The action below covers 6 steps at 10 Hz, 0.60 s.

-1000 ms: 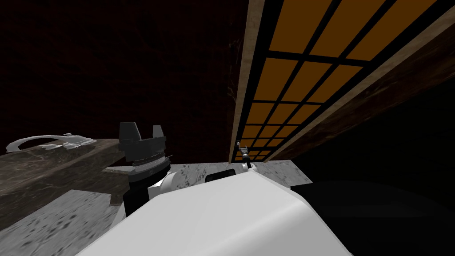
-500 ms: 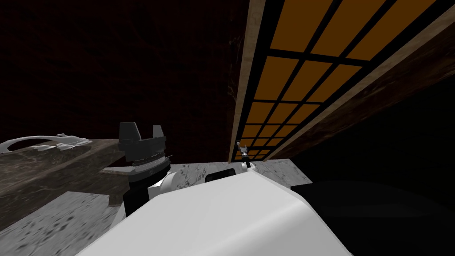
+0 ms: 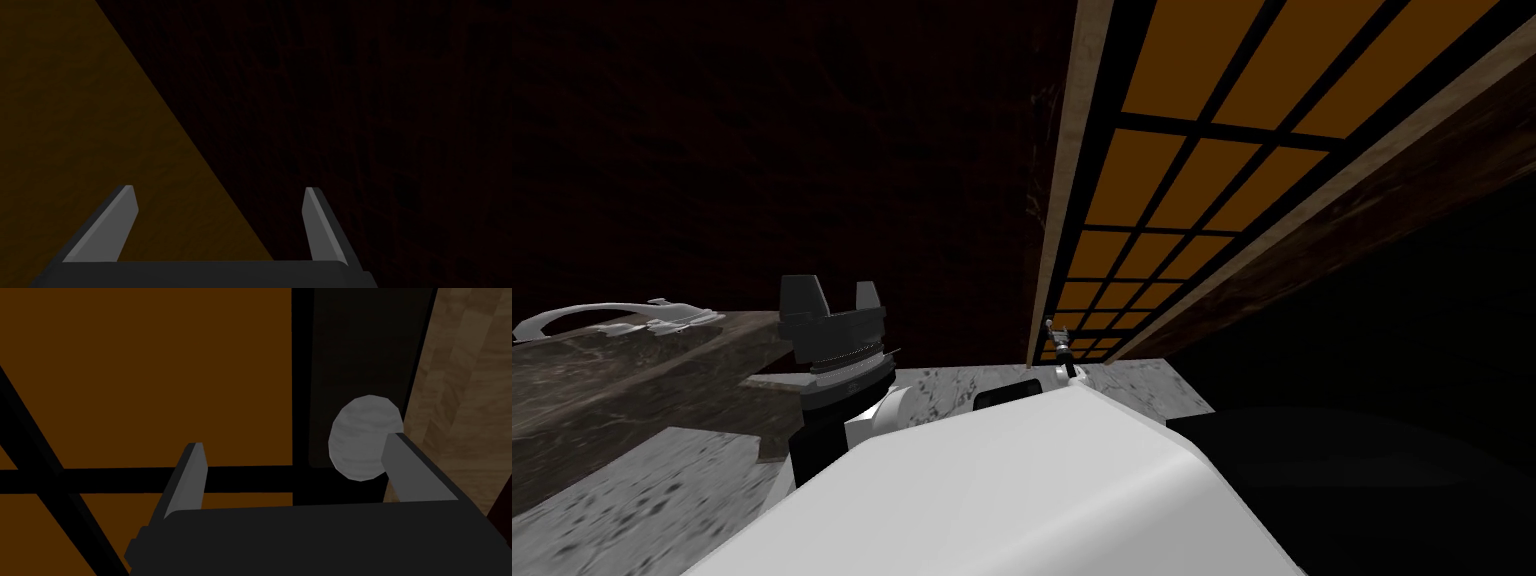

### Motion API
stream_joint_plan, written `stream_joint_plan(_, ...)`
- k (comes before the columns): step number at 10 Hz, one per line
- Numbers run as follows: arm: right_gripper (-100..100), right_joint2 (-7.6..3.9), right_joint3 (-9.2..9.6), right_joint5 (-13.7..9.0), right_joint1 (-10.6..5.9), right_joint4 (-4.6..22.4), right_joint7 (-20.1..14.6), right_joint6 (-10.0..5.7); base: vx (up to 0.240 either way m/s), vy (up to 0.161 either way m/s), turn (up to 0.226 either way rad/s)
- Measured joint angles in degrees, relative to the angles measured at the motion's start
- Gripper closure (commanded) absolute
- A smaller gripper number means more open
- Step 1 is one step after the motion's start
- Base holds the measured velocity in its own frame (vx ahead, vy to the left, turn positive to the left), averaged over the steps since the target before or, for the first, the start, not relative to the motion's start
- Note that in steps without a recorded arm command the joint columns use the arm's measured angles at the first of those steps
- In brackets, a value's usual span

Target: Pull the door open

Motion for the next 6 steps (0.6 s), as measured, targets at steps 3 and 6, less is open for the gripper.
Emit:
stream_joint_plan(3, 100, 0.54, 0.36, 0.2, 0.22, 0.31, 0.02, -0.22, -0.009, 0.024, 0.029)
stream_joint_plan(6, 100, 0.6, 0.37, 0.2, 0.25, 0.3, 0.01, -0.16, 0.001, 0.001, -0.009)
